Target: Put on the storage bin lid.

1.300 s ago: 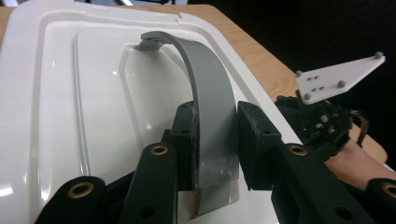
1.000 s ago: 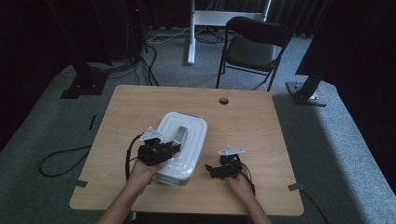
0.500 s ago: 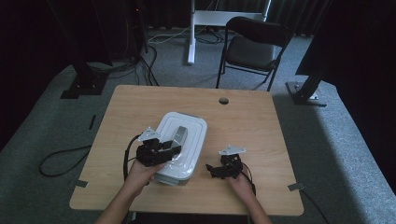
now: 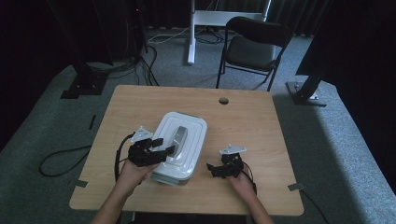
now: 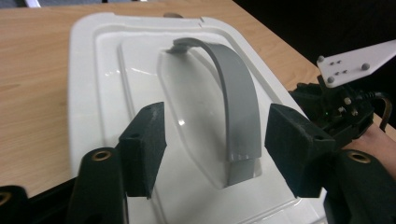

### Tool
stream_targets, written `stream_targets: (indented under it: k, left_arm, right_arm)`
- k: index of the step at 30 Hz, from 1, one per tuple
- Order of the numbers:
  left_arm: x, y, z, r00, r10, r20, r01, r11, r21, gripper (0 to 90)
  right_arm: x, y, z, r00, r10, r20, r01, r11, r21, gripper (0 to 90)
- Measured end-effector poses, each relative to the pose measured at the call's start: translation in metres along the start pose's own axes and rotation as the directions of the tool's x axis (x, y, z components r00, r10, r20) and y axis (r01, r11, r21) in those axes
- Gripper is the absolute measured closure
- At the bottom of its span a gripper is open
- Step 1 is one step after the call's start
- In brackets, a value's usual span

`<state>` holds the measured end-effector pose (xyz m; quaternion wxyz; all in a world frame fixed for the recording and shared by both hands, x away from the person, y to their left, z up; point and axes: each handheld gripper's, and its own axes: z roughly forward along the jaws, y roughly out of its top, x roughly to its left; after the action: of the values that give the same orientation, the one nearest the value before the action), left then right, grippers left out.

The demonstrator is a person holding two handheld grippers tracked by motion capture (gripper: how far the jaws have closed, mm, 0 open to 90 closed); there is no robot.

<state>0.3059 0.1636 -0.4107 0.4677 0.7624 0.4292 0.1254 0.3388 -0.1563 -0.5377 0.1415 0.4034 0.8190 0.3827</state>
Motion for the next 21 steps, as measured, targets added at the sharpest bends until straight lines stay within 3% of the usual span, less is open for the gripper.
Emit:
stream_targets:
  k: [2, 3, 5, 8, 10, 13, 16, 18, 21]
  left_arm:
    - [0.000, -0.001, -0.001, 1.0000, 0.005, -0.005, -0.005, 1.0000, -0.004, 33.0]
    - [-0.001, -0.001, -0.002, 0.9990, 0.044, -0.006, -0.044, 0.9990, 0.003, 26.5]
    - [-0.003, -0.002, -0.002, 0.9974, 0.067, -0.025, -0.067, 0.9977, 0.010, 26.4]
    - [-0.002, -0.001, -0.003, 0.9985, 0.051, -0.018, -0.051, 0.9986, -0.008, 20.3]
    - [-0.001, -0.002, -0.004, 0.9976, 0.060, -0.034, -0.060, 0.9982, -0.008, 19.3]
    - [0.002, -0.002, -0.005, 0.9974, 0.065, -0.032, -0.065, 0.9979, -0.008, 11.0]
    - [0.005, -0.003, -0.009, 0.9979, 0.055, -0.033, -0.056, 0.9979, -0.031, 8.8]
    - [0.007, -0.003, -0.011, 0.9977, 0.060, -0.032, -0.061, 0.9976, -0.031, 0.2]
    - [0.009, -0.003, -0.015, 0.9963, 0.067, -0.054, -0.069, 0.9970, -0.034, 0.2]
  right_arm:
    - [0.000, 0.000, 0.000, 1.0000, 0.001, 0.000, -0.001, 1.000, -0.001, 11.9]
    - [0.000, 0.001, 0.000, 1.0000, 0.005, -0.002, -0.005, 1.000, -0.003, 11.9]
    - [0.000, 0.001, 0.000, 1.0000, 0.003, -0.002, -0.003, 1.000, -0.004, 11.9]
    - [0.001, 0.001, -0.001, 1.0000, 0.001, -0.001, -0.001, 1.000, -0.005, 11.9]
    - [0.001, 0.001, -0.001, 1.0000, 0.004, -0.005, -0.004, 1.000, -0.006, 11.9]
    - [0.001, 0.000, -0.001, 1.0000, 0.003, -0.003, -0.003, 1.000, -0.006, 11.9]
    - [0.001, -0.001, -0.001, 1.0000, 0.002, 0.000, -0.002, 1.000, -0.006, 11.9]
    - [0.002, -0.001, -0.001, 1.0000, 0.001, 0.001, -0.001, 1.000, -0.003, 11.9]
    - [0.002, -0.001, -0.001, 1.0000, 0.000, -0.001, 0.000, 1.000, -0.004, 11.9]
